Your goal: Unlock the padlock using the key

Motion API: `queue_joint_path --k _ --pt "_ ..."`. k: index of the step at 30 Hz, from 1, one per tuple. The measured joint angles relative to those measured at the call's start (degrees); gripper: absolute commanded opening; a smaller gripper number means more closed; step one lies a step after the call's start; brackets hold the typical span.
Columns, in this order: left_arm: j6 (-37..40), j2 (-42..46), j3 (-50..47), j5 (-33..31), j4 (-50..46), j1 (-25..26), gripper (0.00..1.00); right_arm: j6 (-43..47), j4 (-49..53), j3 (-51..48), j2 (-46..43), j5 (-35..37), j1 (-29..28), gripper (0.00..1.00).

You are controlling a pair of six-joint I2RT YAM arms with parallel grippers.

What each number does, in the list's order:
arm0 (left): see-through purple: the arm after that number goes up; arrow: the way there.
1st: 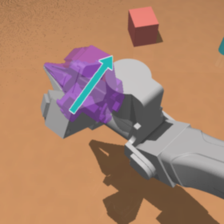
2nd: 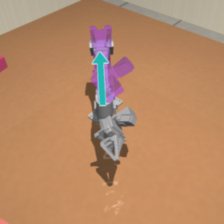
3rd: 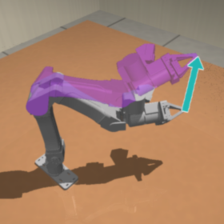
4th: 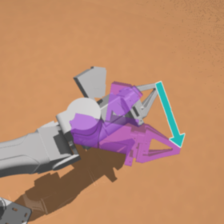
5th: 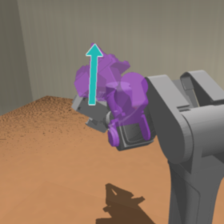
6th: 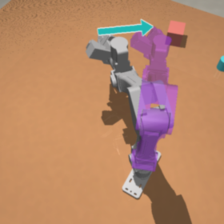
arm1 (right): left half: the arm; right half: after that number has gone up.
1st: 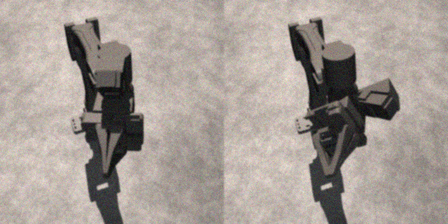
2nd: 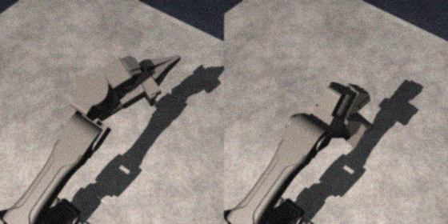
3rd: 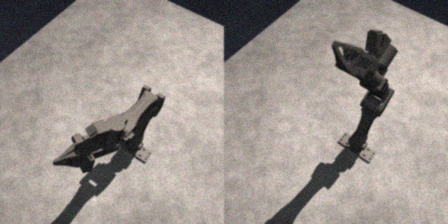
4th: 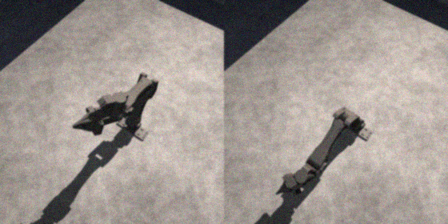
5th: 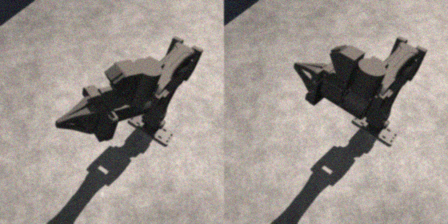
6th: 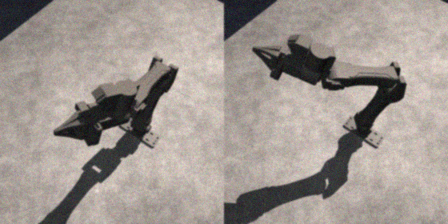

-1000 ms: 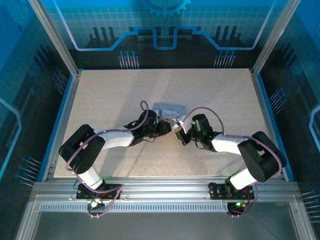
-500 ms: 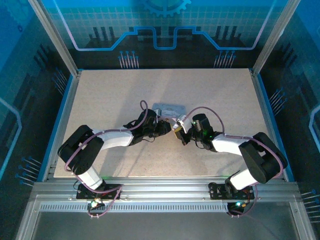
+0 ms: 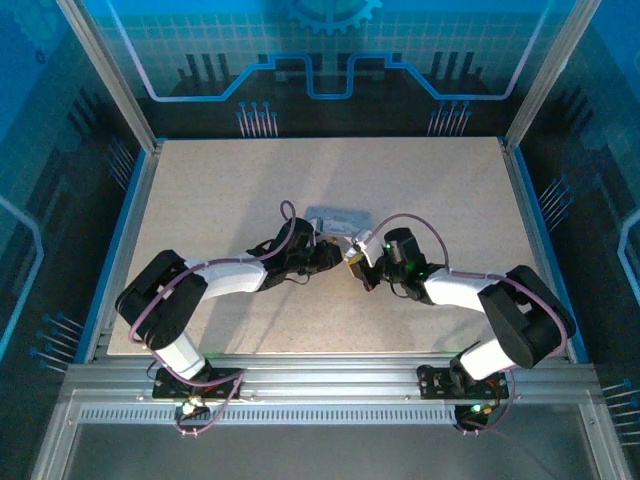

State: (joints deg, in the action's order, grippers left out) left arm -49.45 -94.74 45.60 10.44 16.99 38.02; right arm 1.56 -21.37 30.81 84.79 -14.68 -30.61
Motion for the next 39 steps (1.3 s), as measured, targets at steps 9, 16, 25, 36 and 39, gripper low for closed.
queue_joint_path --k 9,16,25,36,39 --pt "0.0 0.0 0.0 0.9 0.11 0.07 0.2 -0.04 1.64 -0.02 -1.33 0.11 0.02 0.0" --pt "-0.02 0.0 0.0 0.98 -0.02 0.07 0.2 -0.22 1.07 -0.02 -0.37 -0.04 0.0 0.0" --pt "0.0 0.0 0.0 0.94 -0.26 0.07 0.21 -0.26 -0.61 -0.02 1.11 -0.33 -0.09 0.0" --pt "0.0 0.31 0.0 1.01 -0.48 0.07 0.2 -1.14 -2.69 0.0 1.64 -2.16 0.31 0.0" --pt "-0.02 0.31 0.0 1.01 -0.48 0.07 0.21 -1.79 -2.8 0.0 1.7 -2.43 0.37 0.0"
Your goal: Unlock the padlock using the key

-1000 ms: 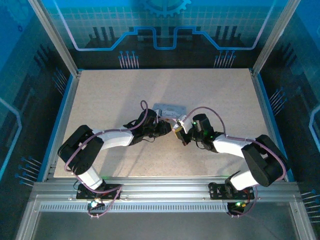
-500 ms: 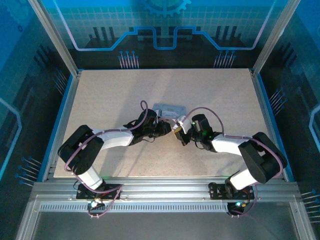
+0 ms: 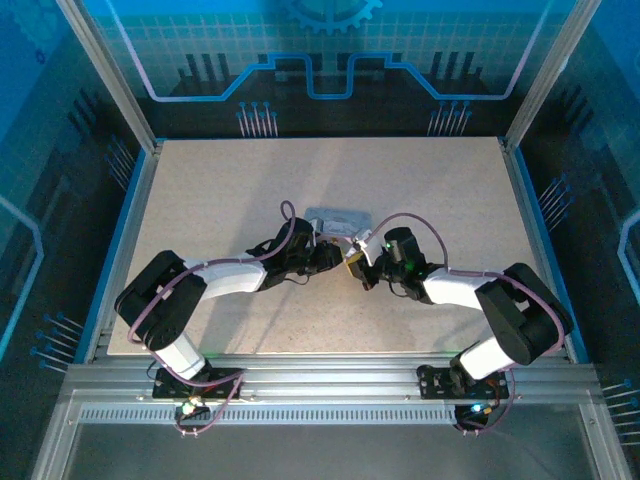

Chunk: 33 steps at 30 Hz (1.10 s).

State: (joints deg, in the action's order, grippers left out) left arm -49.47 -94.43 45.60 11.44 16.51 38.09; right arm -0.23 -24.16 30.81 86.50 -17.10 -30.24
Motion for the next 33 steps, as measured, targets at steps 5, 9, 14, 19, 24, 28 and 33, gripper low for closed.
queue_joint_path --k 5,9,14,19,24,28,33 --pt "-0.13 0.0 0.0 0.0 0.13 0.13 0.21 -1.27 -0.35 -0.07 -0.09 -0.48 0.31 0.0" --pt "-0.68 0.0 0.0 -0.04 0.48 1.09 0.21 -1.88 -0.79 -1.05 -1.25 -0.83 0.31 0.0" --pt "-1.79 -0.17 0.0 -0.04 0.68 2.03 0.21 -2.36 -0.81 -2.69 -2.89 -0.5 0.31 0.0" --pt "-2.75 -0.57 0.0 -0.02 1.88 2.71 0.23 -3.23 -1.31 -4.2 -4.46 -0.11 0.7 0.0" --pt "-3.13 -1.22 0.0 0.0 2.89 2.78 0.29 -5.81 -1.95 -4.72 -4.52 -0.02 0.79 0.0" --pt "-3.1 -1.86 0.0 0.0 3.41 3.06 0.31 -9.68 -3.28 -5.92 -4.52 -0.02 0.76 0.0" --pt "-3.21 -2.97 -0.02 0.74 4.37 4.0 0.41 -16.15 -6.78 -9.46 -5.18 0.09 0.5 0.0"
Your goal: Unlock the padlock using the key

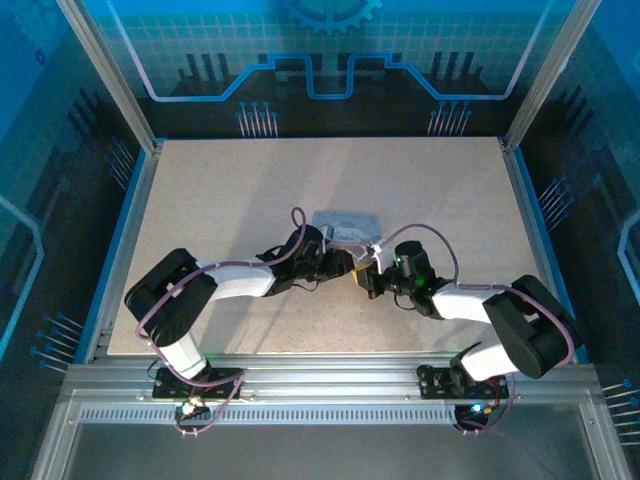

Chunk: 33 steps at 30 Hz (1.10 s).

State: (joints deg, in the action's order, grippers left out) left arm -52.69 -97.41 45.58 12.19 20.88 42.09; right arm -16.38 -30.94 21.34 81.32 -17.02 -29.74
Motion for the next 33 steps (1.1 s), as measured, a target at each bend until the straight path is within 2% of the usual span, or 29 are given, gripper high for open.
queue_joint_path --k 8,14,22,33 --pt "-1.31 0.35 -1.09 1.25 3.3 0.31 0.63 -6.05 3.02 0.0 -2.4 0.52 -0.26 0.0" --pt "-2.49 3.72 -5.09 1.18 4.5 -0.26 0.7 -9.53 8.15 0.81 -2.47 1.49 -0.26 0.0" --pt "-8.24 6.58 -11.8 -0.17 11.34 -1.9 0.69 -14.58 11.58 2.45 -2.47 1.18 -0.26 0.0" --pt "-15.19 4.17 -13.62 -3.65 19.67 0.33 0.62 -22.88 11.72 2.45 -2.08 -1.14 -0.37 0.0"
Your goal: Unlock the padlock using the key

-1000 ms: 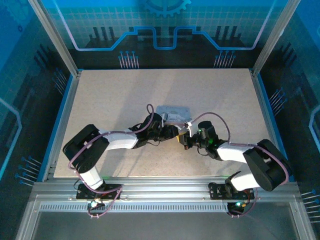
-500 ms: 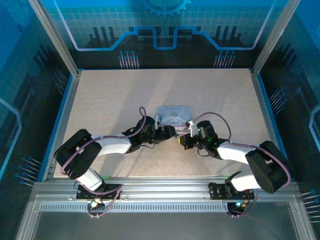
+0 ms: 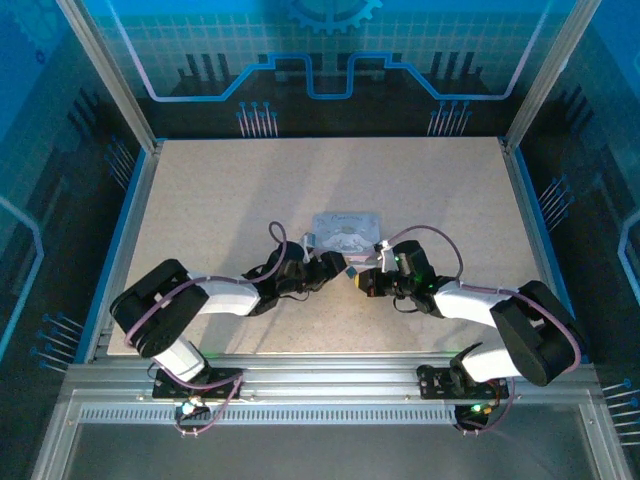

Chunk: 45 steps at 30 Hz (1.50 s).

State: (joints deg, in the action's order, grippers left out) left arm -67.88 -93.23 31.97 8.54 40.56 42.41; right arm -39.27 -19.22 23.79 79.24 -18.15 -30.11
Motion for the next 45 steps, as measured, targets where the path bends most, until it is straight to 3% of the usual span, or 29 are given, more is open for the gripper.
queue_joint_path --k 32,40,45 --pt "-13.27 -9.2 0.0 -7.48 8.09 3.15 0.44 -12.28 -3.76 0.22 3.41 -2.29 -0.76 0.0" --pt "-13.33 -9.75 0.02 -8.31 9.16 3.15 0.32 -17.38 -6.64 0.22 4.48 -3.65 -0.76 0.0" --pt "-13.53 -9.79 0.02 -8.39 10.01 3.15 0.22 -19.69 -7.32 0.22 4.48 -4.04 -0.76 0.08"
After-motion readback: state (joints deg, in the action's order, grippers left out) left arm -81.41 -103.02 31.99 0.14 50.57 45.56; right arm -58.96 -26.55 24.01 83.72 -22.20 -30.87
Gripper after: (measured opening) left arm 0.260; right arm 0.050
